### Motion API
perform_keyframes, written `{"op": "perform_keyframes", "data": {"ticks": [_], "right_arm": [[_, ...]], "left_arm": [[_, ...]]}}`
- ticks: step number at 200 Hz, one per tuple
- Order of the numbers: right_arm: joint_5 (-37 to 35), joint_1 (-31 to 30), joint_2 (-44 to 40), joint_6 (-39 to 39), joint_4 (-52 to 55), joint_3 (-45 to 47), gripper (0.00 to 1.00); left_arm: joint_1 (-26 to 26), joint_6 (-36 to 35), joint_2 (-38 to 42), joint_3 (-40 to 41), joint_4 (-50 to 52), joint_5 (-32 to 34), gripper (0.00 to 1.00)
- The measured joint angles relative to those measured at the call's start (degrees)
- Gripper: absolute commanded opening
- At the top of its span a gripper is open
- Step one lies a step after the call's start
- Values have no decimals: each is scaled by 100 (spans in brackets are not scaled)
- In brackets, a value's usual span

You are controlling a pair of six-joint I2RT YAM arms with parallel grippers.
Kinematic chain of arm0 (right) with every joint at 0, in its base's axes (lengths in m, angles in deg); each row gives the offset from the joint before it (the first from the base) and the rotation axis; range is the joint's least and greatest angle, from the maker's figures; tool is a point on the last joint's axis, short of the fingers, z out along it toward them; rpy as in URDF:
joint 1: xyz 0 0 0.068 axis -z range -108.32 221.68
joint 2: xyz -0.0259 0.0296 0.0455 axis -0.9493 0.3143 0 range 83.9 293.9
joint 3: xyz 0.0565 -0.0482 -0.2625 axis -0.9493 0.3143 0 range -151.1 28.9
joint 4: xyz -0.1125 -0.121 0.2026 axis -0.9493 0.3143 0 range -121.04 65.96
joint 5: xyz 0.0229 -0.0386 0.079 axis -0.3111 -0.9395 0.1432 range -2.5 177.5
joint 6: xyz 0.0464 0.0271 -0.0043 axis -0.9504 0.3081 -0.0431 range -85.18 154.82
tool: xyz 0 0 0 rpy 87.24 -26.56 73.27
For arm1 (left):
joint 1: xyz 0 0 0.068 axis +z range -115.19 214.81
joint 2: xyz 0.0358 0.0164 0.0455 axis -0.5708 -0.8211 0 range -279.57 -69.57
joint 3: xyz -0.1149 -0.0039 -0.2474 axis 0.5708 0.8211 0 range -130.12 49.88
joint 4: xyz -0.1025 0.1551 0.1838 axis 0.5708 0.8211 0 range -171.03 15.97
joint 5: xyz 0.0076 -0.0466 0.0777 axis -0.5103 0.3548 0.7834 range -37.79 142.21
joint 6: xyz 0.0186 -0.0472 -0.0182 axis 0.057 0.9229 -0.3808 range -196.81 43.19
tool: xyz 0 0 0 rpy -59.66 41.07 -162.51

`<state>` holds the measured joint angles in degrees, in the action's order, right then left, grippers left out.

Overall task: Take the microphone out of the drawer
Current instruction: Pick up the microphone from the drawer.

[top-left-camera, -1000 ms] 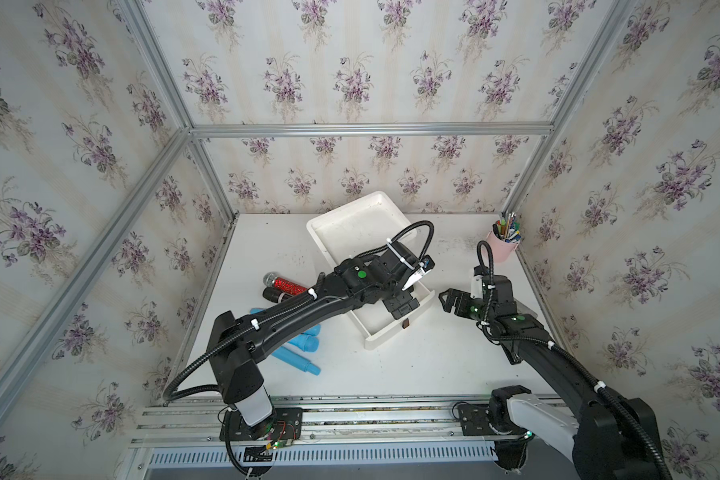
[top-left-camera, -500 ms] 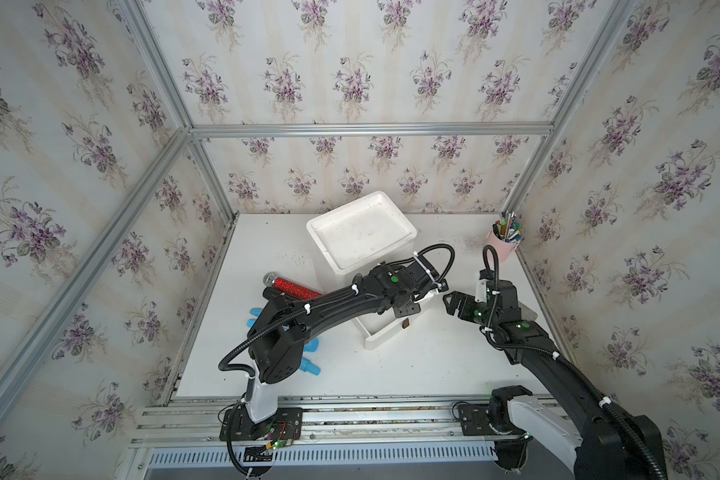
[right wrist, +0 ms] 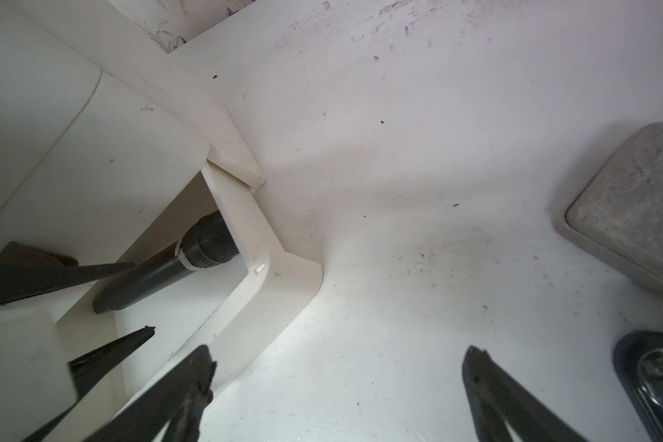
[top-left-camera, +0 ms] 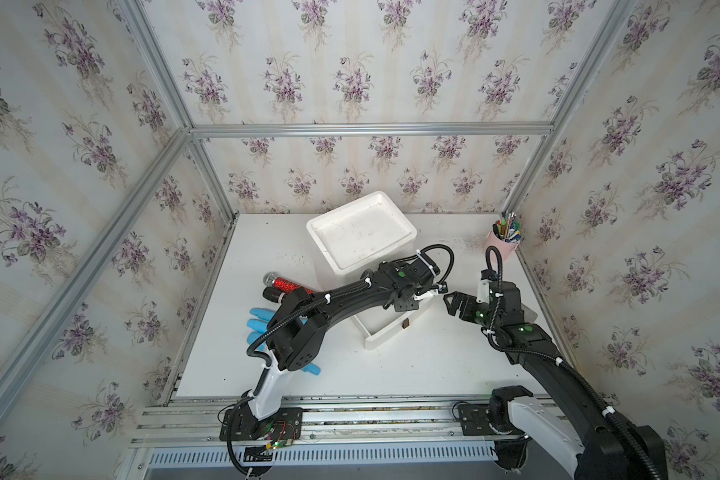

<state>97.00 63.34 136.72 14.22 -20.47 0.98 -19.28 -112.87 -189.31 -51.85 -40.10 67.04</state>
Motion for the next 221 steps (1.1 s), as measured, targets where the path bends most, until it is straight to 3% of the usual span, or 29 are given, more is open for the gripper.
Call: {"op": "perform_keyframes", "data": {"ticks": [59, 112, 134, 221], "right_arm": [[33, 424, -269, -66, 44, 87, 100], [177, 455, -367, -66, 57, 96, 100], [214, 457, -402, -66, 63, 122, 100], [339, 459, -522, -66, 57, 157, 100]], "left_arm": [[118, -155, -433, -328, -4, 87, 49], [118, -170, -901, -756, 55, 442, 54], [122, -166, -1056, -918, 109, 638, 61], [118, -138, -1558, -1421, 706, 946, 65]]}}
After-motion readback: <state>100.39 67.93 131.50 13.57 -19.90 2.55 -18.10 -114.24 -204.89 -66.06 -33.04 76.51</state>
